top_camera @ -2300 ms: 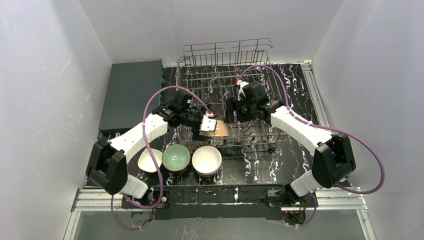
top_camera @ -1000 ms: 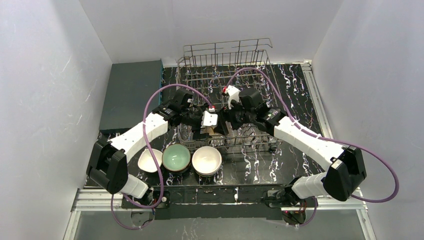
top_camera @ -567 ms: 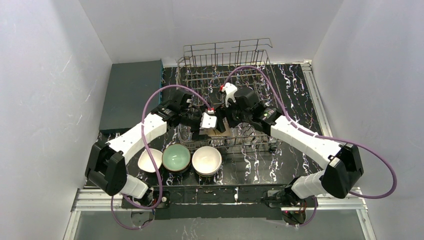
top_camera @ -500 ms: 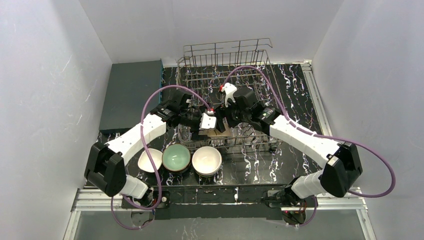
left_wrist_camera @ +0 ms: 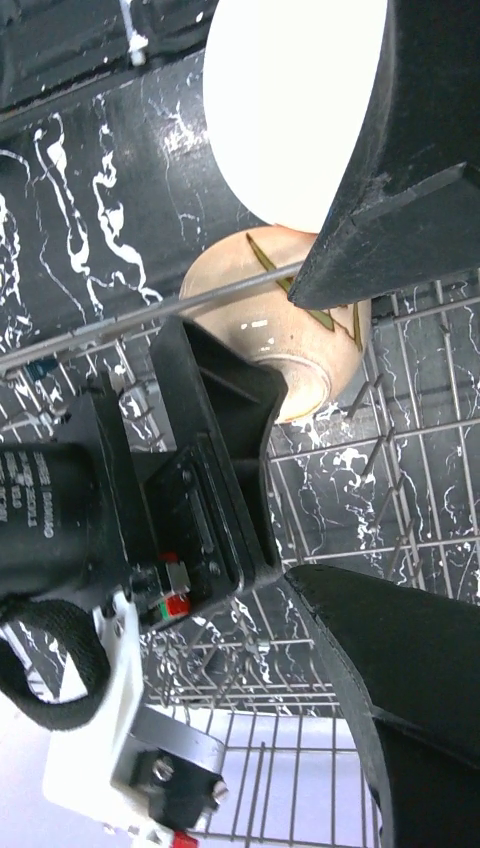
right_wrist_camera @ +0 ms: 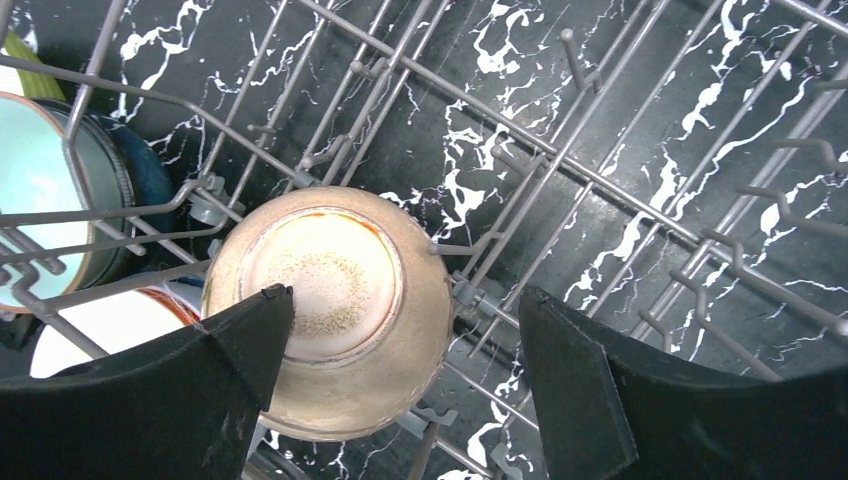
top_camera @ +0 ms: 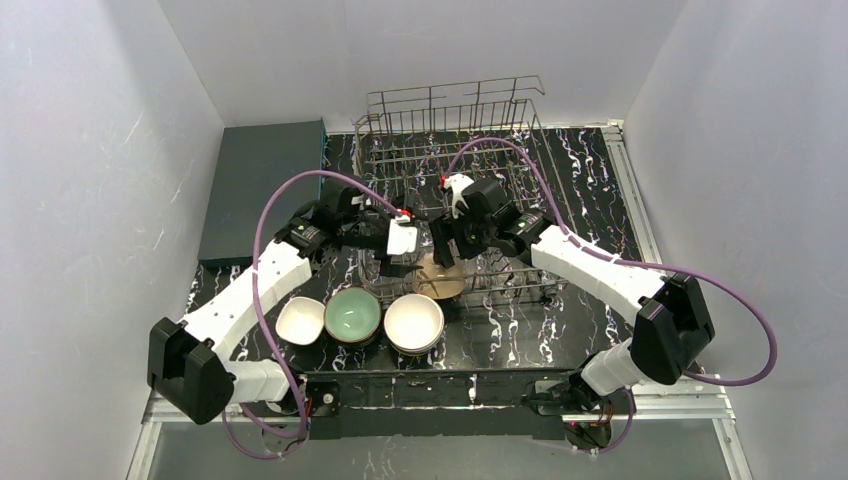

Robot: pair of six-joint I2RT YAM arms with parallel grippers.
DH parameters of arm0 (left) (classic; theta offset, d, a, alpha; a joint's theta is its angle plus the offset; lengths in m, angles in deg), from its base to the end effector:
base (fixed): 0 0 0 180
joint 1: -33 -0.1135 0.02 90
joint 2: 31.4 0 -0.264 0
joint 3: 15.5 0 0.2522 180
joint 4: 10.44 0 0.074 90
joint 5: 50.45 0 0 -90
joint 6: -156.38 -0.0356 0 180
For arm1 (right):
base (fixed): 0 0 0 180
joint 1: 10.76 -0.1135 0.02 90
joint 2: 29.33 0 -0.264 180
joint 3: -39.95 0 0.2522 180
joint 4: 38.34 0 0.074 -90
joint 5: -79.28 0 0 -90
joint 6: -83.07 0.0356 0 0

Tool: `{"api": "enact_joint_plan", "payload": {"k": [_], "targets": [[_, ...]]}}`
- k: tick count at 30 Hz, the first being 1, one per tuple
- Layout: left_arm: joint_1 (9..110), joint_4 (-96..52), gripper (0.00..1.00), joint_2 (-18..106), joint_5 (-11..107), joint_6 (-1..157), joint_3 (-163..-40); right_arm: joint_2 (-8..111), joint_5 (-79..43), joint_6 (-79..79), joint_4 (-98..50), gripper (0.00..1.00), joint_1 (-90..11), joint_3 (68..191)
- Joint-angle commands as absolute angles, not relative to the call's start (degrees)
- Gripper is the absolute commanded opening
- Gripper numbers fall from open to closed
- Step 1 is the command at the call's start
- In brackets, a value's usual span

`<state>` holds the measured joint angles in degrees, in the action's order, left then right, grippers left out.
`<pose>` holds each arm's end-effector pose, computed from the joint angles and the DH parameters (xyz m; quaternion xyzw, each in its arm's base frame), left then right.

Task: Load the bowls into the dish rack
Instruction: Turn the bowl upside down on the dish rack.

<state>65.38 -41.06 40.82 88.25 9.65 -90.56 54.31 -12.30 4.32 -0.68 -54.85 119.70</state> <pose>0.2201 -0.1712 0.3319 0.6991 0.4064 -0.2458 0.5346 0.2323 0.2264 0.2861 -0.2632 0.8731 0.2017 0.3575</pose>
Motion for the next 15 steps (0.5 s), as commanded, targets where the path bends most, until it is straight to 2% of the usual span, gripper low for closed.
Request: {"api": "enact_joint_plan", "payload": {"k": [1,9,15], "targets": [[64.65,-35.03,0.98,38.49,85.93,14.46,-88.09,51.55,-16.74,6.46,-1.20,0.92,-53.80,121.25],[64.51,-22.88,0.98,36.68,72.07,28.37,-86.06,48.13,-22.13,6.93,-0.86,0.95,-53.00,120.74],[64.46,-27.38,0.98,38.88,61.03,40.82,-92.03,47.83,-27.06,7.31,0.40,0.94,-50.99,120.39]]}}
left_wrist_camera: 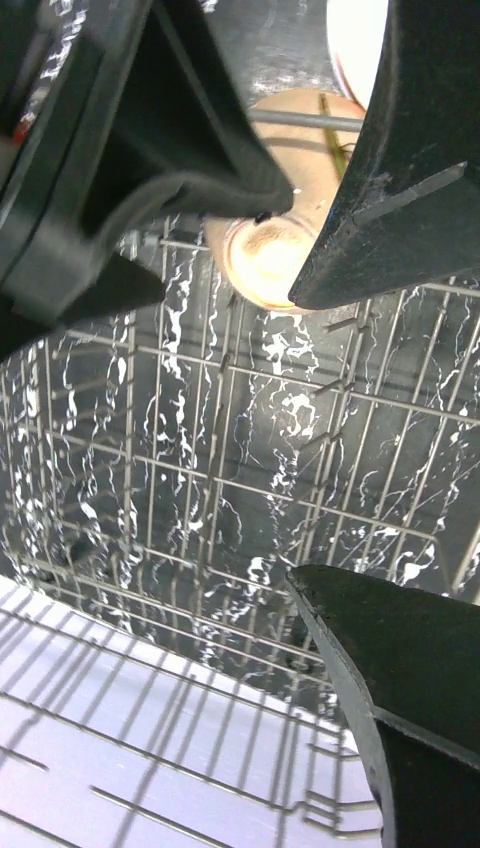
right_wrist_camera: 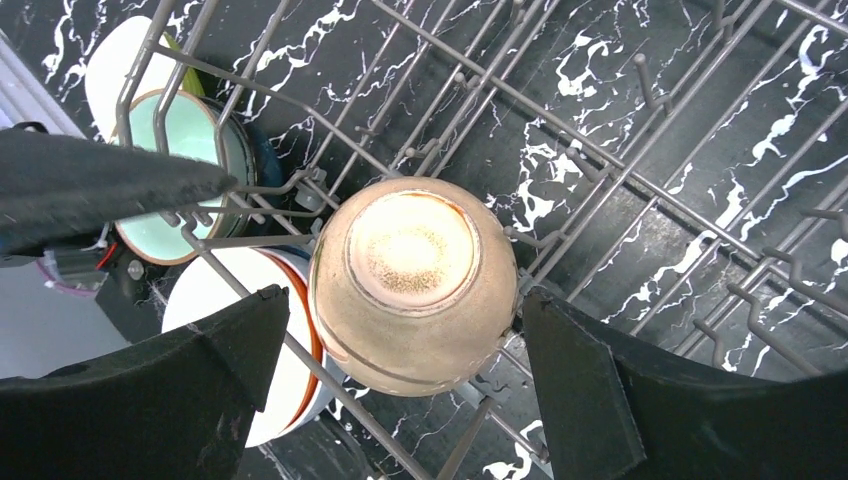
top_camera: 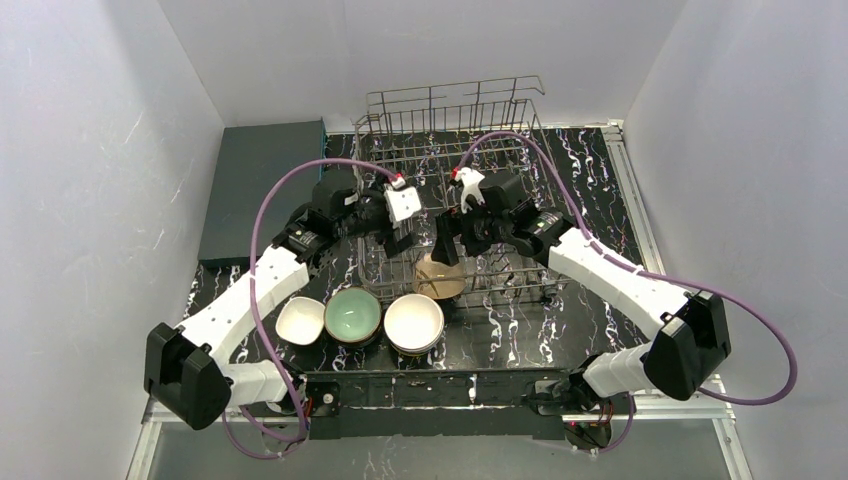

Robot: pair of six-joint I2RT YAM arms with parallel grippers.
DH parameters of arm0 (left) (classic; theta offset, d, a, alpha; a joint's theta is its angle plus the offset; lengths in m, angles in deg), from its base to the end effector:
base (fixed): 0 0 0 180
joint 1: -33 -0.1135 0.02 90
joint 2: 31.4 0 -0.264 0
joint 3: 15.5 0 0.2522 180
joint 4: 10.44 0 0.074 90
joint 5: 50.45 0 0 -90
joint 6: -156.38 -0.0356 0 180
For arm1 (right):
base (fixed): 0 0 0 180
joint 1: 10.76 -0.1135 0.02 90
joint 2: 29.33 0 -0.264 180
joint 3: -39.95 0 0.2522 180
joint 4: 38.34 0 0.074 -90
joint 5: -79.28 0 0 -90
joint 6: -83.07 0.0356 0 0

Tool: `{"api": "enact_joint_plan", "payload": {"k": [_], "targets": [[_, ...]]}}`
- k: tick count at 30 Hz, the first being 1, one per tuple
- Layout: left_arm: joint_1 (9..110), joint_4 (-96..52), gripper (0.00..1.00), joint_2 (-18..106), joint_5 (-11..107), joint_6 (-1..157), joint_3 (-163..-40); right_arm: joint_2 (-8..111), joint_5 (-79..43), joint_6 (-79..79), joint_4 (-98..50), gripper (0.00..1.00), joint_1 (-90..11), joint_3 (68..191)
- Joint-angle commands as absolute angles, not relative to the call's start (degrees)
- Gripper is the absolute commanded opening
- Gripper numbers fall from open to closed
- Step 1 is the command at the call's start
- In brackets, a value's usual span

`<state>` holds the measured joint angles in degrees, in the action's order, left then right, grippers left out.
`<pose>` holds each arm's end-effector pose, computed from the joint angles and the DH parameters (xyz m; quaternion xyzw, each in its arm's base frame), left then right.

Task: Load the bowls into the dish rack
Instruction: Turn the bowl upside down on the dish rack.

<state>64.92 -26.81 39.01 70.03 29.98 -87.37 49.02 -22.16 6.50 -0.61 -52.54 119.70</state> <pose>0.2322 -0.1659 0.3417 0.5621 0.5431 -0.1853 0.5957 0.2239 0.2095 0.3137 -0.2610 0.8498 0.2869 0.3568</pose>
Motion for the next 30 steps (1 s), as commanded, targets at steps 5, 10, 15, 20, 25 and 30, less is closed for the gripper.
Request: {"api": "enact_joint_plan", "payload": {"k": [5,10,15,20,25,30], "targets": [[64.59,-37.23,0.98,43.42,57.99,50.24,-101.16,46.10,-33.41,9.25,0.24,0.94,-46.37,119.12],[64.65,-45.95,0.94,46.15,65.75,59.25,-105.63,42.00,-40.28,10.11,0.69,0.94,-40.27,116.82],[65.00,-46.17,0.93,43.75,71.01,63.83,-102.10,37.60,-44.01,9.43,2.93,0.93,-39.10,114.23],[65.08,-47.01,0.93,42.35,69.31,65.97,-98.68,32.04,-50.11,10.49,1.92,0.90,-39.11,112.26],[65.08,-50.16,0.89,44.49,65.84,72.53,-99.14,28.53,-51.42,9.13,0.87,0.64,-40.12,108.68],[65.08,-48.85,0.88,45.58,65.17,79.26,-98.04,26.85,-41.25,6.38,1.57,0.37,-46.96,105.76]]}}
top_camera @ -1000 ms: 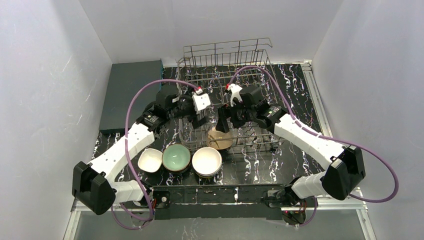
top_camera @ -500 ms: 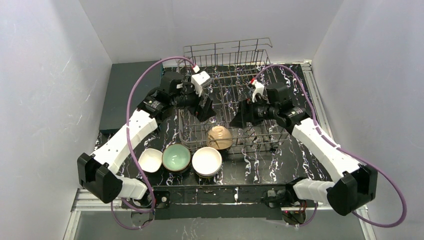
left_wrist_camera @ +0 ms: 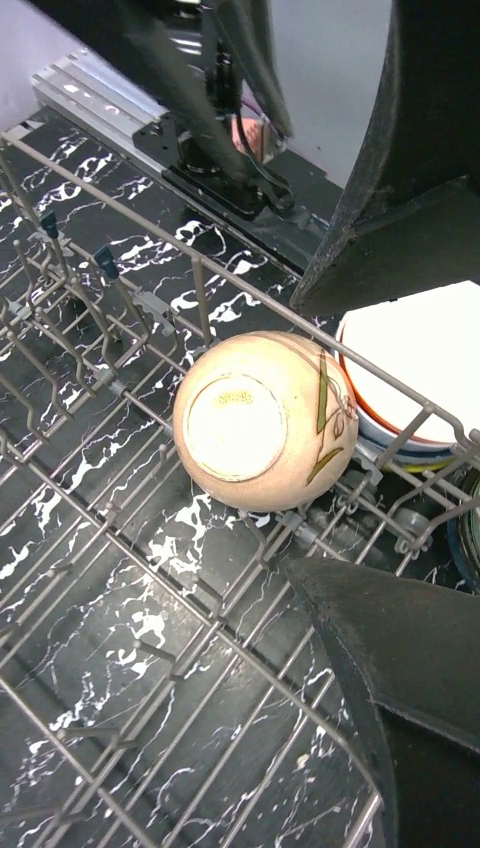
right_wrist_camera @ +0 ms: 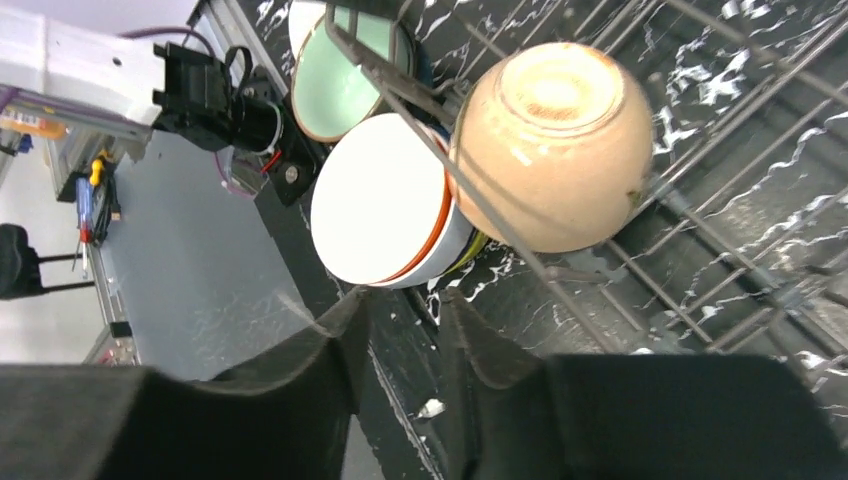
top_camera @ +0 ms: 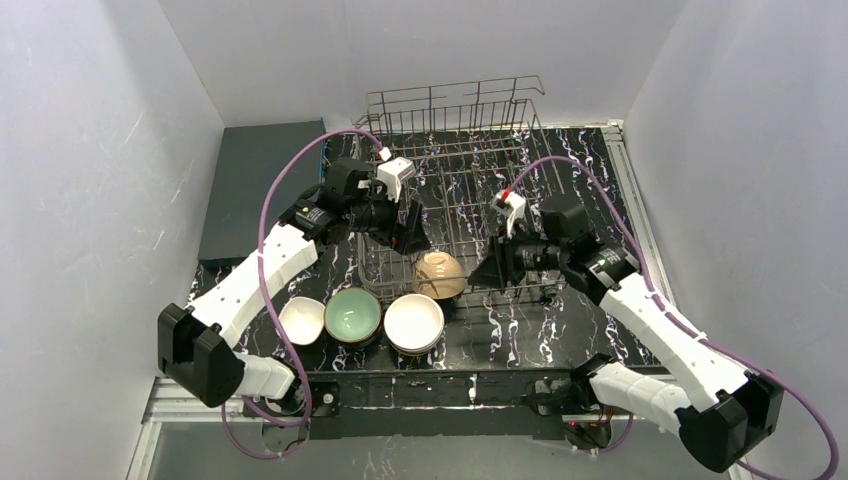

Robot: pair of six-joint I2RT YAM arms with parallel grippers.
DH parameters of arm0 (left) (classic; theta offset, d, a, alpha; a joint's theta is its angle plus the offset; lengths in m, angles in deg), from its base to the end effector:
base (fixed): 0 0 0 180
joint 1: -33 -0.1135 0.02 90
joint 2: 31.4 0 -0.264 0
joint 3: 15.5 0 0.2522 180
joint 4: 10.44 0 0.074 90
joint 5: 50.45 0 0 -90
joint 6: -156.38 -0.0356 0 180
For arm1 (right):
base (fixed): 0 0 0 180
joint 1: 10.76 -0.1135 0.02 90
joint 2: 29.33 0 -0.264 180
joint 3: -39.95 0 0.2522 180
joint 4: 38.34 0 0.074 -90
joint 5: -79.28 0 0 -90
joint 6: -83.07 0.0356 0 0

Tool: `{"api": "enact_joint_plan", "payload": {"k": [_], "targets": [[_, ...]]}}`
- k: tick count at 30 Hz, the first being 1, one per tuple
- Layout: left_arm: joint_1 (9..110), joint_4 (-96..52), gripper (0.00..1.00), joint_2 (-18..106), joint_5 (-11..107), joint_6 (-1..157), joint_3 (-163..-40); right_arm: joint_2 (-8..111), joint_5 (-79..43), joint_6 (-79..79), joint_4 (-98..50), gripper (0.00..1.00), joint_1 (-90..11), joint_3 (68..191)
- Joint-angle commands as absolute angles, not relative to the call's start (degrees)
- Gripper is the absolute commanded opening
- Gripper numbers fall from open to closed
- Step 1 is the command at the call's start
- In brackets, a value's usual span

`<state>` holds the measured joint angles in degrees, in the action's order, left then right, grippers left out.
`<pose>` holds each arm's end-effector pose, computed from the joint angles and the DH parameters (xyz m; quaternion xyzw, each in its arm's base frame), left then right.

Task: Load the bowls into the dish rack
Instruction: Turn the bowl upside down on the dish rack.

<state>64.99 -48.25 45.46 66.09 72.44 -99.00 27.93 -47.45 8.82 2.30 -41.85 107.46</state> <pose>0.2469 -0.1730 0.3450 0.3001 0.8009 -0.3449 0.3867 0.1721 0.1287 0.3286 -0.2651 0.7953 0.4384 0.3242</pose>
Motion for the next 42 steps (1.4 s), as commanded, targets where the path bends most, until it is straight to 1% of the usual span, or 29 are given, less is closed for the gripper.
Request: {"api": "enact_joint_plan", "payload": {"k": [1,3,4,5,10,14,24,28,35,39,42], "targets": [[65.08,-48.36,0.88,45.59,65.28,80.01,-97.65,27.16,-38.29,5.94,2.06,0.30,-49.55,105.43],[65.08,-47.88,0.88,45.79,64.84,81.68,-97.07,28.31,-32.31,5.44,2.82,0.15,-55.18,104.79],[65.08,-48.00,0.87,46.03,64.52,82.25,-97.03,28.88,-28.74,5.38,3.00,0.05,-58.10,104.51],[65.08,-48.41,0.87,46.29,64.24,82.69,-97.07,29.18,-25.15,5.42,3.19,0.01,-61.21,104.18],[65.08,-48.50,0.80,47.84,66.14,84.41,-97.10,26.25,-9.31,5.34,1.03,0.01,-67.27,100.79],[65.15,-48.98,0.76,49.36,67.14,84.38,-97.24,24.95,-1.65,4.00,-1.28,0.01,-70.51,98.31],[65.17,-49.61,0.75,51.83,67.38,84.50,-98.86,27.92,11.47,0.76,-9.79,0.01,-82.48,95.32],[65.17,-49.69,0.75,51.56,67.15,84.34,-98.96,29.17,17.93,-0.43,-13.35,0.01,-85.41,94.03],[65.17,-49.80,0.75,50.39,67.49,83.31,-98.37,30.23,24.33,-2.14,-17.56,0.01,-85.86,93.35],[65.17,-49.90,0.75,49.61,67.10,83.08,-98.33,30.78,25.24,-3.11,-19.07,0.01,-85.90,92.80],[65.17,-50.25,0.75,49.51,66.63,82.96,-98.50,30.63,23.35,-3.99,-19.77,0.01,-85.88,92.43]]}}
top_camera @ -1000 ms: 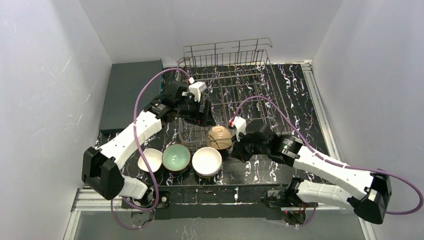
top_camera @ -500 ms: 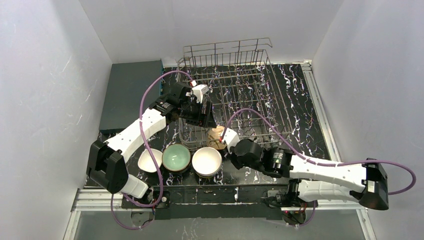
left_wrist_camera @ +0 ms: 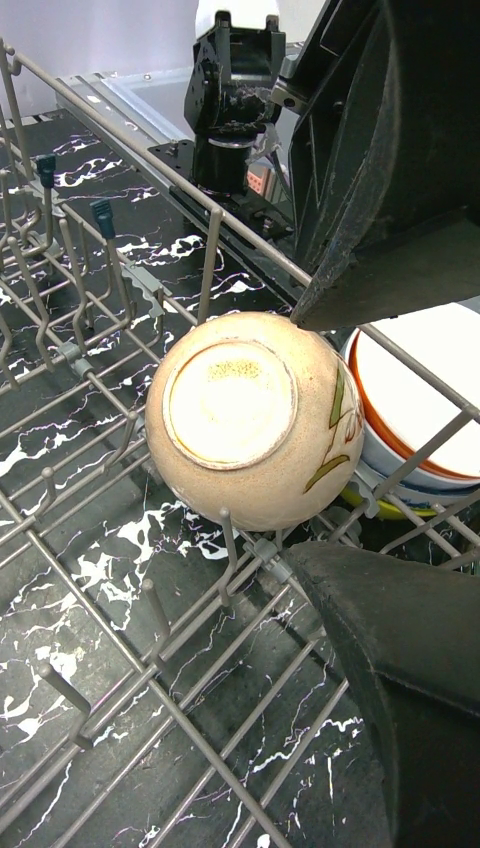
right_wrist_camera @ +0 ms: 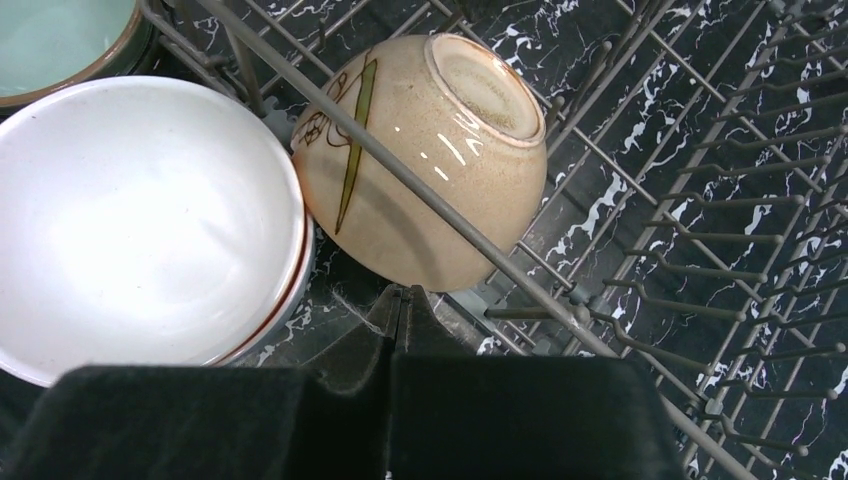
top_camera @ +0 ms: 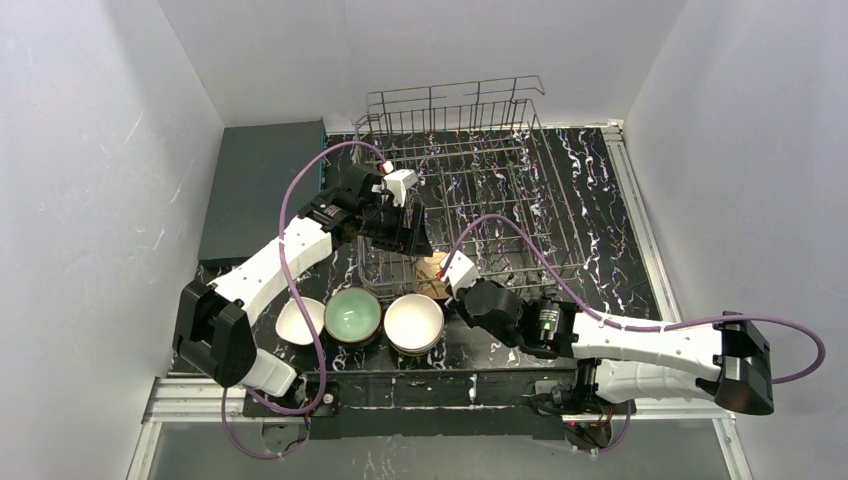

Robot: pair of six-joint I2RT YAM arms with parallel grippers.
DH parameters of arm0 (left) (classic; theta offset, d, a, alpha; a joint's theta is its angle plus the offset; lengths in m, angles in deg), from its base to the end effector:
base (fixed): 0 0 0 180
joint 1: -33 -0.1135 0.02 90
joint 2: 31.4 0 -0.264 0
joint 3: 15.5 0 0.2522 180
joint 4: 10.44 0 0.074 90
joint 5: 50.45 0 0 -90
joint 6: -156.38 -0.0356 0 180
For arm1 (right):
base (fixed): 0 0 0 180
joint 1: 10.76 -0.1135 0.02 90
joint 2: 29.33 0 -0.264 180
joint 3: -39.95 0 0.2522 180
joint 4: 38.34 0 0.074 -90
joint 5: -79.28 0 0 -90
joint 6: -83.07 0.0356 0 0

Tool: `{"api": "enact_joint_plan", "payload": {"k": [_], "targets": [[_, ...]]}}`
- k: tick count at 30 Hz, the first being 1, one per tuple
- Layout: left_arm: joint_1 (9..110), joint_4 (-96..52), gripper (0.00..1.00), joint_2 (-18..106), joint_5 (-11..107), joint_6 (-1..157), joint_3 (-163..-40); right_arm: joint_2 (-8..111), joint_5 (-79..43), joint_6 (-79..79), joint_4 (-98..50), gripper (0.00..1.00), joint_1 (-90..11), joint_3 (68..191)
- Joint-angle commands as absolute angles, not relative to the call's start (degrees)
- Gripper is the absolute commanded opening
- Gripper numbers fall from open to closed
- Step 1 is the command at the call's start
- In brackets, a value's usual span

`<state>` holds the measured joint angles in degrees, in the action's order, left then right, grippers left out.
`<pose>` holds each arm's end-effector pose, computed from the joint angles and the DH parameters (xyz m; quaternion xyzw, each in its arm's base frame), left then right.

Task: Load the bowls into the dish rack
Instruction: Turn the bowl upside down on the dish rack.

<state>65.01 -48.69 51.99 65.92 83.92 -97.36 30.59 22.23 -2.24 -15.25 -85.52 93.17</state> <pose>0.2656 -0.1847 0.3013 0.2071 0.8624 -0.3607 0.2886 0.0787 0.2152 0.2609 -0.3598 0.7609 0.1187 0.5267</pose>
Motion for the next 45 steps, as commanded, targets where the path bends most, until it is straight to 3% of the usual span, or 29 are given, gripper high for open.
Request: {"api": "enact_joint_plan", "payload": {"k": [1,9,27,45], "targets": [[65.17,-50.42,0.75,49.54,66.54,82.91,-98.64,30.44,22.11,-4.35,-19.82,0.01,-85.97,92.30],[65.17,-50.82,0.74,49.80,66.44,82.94,-99.10,32.05,16.40,-5.00,-18.04,0.01,-86.08,91.46],[65.25,-50.82,0.72,51.85,66.68,83.65,-99.37,35.62,31.56,-6.38,-29.10,0.01,-86.07,90.86],[66.02,-51.28,0.66,53.59,66.91,82.94,-99.44,31.92,18.82,-3.38,-25.45,0.01,-86.07,87.20]]}}
